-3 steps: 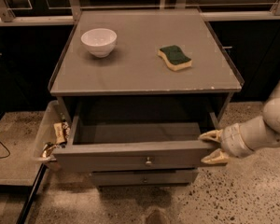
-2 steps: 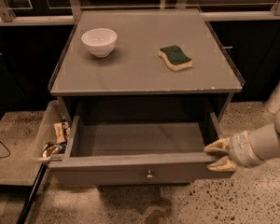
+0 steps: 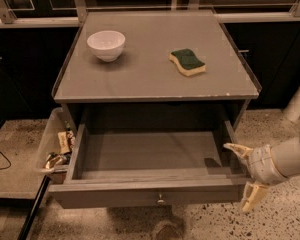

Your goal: Open top drawer

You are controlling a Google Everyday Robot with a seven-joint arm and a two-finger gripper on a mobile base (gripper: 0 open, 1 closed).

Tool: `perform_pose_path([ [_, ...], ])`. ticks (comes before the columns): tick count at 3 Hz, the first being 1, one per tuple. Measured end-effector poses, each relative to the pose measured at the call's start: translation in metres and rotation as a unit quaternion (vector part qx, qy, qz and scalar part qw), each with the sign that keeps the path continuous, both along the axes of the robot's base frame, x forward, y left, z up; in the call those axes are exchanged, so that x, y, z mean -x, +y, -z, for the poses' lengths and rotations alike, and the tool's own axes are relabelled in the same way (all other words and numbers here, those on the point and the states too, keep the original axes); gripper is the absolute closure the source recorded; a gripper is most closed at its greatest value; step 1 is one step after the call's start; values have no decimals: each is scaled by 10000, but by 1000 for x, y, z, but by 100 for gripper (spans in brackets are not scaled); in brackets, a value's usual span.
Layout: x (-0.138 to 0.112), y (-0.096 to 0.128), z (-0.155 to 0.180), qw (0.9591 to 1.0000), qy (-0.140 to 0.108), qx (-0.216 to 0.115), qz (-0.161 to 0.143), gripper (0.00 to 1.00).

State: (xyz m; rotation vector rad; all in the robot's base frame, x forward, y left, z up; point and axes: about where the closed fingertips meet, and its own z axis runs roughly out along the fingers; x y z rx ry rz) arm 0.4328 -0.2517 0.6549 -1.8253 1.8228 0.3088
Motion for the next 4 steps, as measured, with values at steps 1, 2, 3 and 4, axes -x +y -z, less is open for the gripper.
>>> perform_pose_path([
  [1, 0, 0, 0, 10000, 0, 0, 0, 0],
  [2, 2, 1, 3, 10000, 67, -63, -14, 0],
  [3, 5, 14, -24, 9993, -174, 28, -317, 0],
  [4, 1, 31, -86, 9945, -674, 271, -759, 0],
])
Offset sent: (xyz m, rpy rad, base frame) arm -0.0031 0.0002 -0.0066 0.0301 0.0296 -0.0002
